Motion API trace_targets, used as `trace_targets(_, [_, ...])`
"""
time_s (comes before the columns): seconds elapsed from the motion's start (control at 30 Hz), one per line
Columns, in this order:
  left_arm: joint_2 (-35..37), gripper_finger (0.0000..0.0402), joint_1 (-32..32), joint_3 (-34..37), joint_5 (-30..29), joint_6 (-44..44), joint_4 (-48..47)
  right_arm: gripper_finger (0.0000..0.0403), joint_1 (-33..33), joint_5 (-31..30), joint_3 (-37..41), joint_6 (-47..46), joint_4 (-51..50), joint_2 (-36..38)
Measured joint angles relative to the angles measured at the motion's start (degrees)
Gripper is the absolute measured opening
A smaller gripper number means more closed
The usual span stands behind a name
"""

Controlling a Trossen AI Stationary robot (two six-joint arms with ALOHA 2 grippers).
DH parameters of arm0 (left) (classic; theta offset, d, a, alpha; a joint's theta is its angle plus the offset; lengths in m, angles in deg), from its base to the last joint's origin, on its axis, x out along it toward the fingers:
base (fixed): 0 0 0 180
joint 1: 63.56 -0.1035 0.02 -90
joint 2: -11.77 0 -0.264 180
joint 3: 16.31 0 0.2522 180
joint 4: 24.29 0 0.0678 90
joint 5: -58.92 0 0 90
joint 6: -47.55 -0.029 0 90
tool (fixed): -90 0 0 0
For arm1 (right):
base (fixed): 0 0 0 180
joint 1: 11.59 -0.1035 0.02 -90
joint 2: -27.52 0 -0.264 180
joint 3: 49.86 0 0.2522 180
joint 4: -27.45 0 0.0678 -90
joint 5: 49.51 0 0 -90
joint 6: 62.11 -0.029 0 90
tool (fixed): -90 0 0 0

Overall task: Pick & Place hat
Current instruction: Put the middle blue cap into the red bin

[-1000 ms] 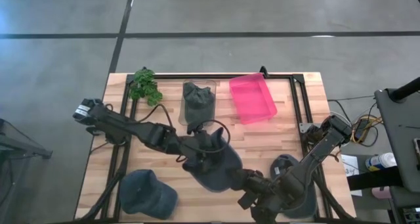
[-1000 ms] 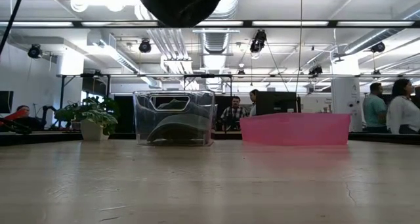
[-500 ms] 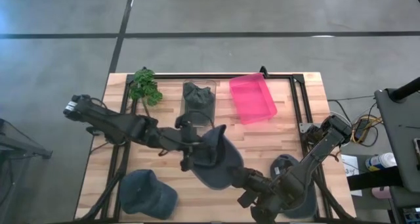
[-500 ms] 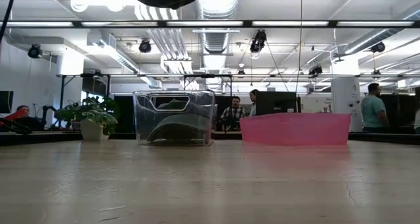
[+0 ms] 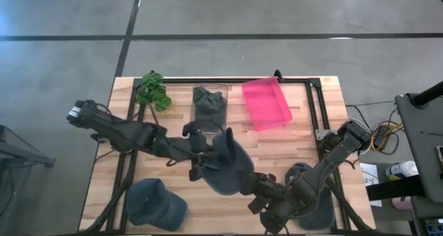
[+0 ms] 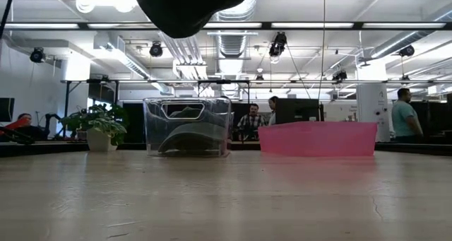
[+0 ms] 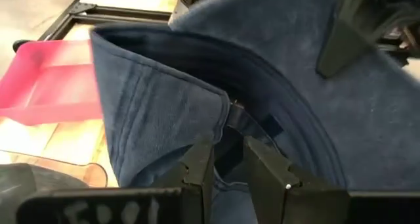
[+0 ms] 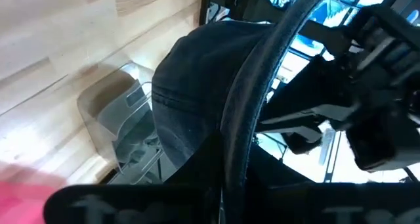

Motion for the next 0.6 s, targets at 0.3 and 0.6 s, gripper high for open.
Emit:
trace_targets(0.3, [-6.43,0.0078,-2.08,0.97,-0.90,-6.64,9.01,0.0013,0.14,0.20,0.00,2.30,2.84,0.00])
trace_targets(0.6, [-6.60,0.0078,-1.22,-1.35,3.02,-8.20,10.90,0.0013,0.17,-0.13,0.00,1.94,2.70,0.02])
